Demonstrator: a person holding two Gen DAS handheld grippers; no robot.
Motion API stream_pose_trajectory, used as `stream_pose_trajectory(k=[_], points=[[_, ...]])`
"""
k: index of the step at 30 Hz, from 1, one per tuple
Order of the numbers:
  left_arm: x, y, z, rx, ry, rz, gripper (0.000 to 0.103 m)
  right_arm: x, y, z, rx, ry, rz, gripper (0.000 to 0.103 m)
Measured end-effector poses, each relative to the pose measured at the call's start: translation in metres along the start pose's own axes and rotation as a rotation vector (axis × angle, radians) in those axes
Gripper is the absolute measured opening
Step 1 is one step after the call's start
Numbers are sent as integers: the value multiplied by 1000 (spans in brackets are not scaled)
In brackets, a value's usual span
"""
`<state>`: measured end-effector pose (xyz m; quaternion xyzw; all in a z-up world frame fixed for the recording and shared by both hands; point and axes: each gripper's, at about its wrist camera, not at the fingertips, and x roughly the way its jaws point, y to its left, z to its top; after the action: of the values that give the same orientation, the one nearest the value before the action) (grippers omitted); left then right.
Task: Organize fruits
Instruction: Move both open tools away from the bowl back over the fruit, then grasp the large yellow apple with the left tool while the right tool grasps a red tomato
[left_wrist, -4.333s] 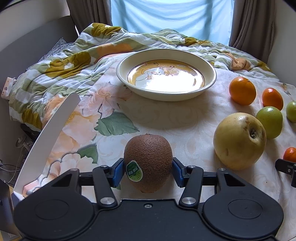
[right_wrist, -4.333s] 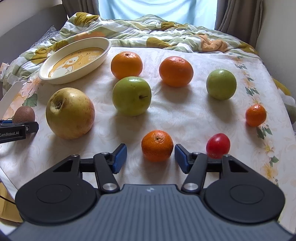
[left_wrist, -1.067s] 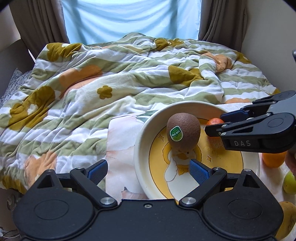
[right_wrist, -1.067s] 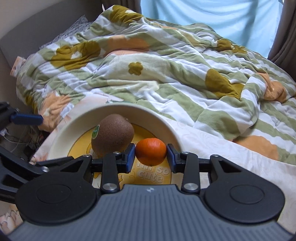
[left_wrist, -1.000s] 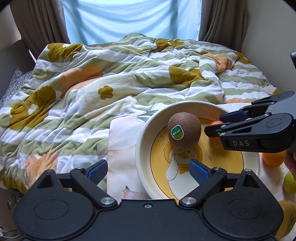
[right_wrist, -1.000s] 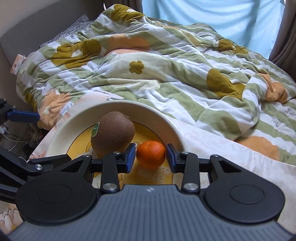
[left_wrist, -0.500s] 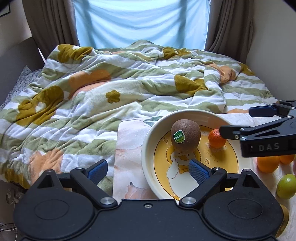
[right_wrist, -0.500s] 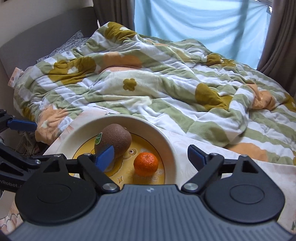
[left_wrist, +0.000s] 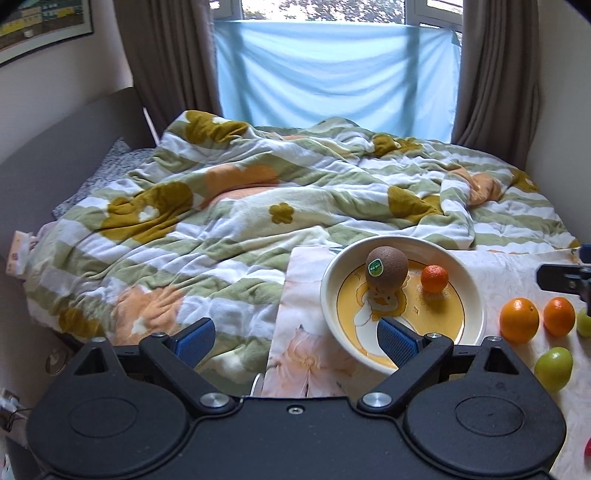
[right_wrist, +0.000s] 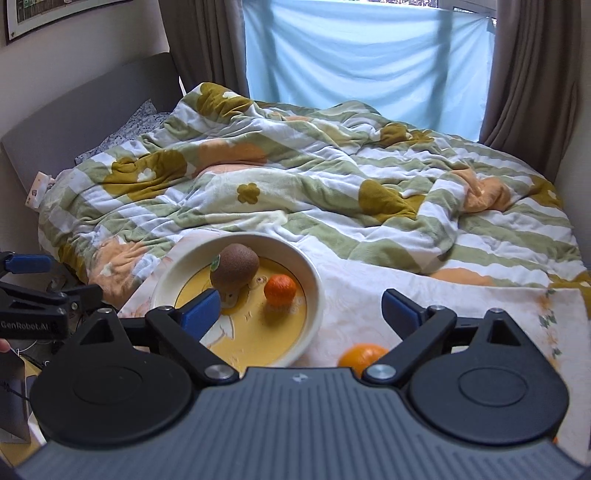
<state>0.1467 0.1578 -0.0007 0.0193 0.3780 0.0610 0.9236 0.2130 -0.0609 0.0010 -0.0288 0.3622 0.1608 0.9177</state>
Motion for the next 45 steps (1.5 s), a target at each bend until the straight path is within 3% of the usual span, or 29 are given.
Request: stream_pose_trajectory(k=[9, 18, 31, 38, 45], points=[[-61, -25, -41, -45, -16, 26, 97, -75, -23, -55, 18, 3, -33, 103], [-85, -79, -78, -4, -15, -2, 97, -123, -60, -122, 67, 28, -64, 103], [-46, -154, -104, 157, 75, -153, 97, -128, -105, -207, 174, 116, -120, 103], [-13, -181, -109, 247, 94, -208, 97, -117, -104, -231, 222, 126, -158, 103], [19, -195, -108, 321, 94, -210, 97, -98, -95, -237, 248, 138, -173, 90]])
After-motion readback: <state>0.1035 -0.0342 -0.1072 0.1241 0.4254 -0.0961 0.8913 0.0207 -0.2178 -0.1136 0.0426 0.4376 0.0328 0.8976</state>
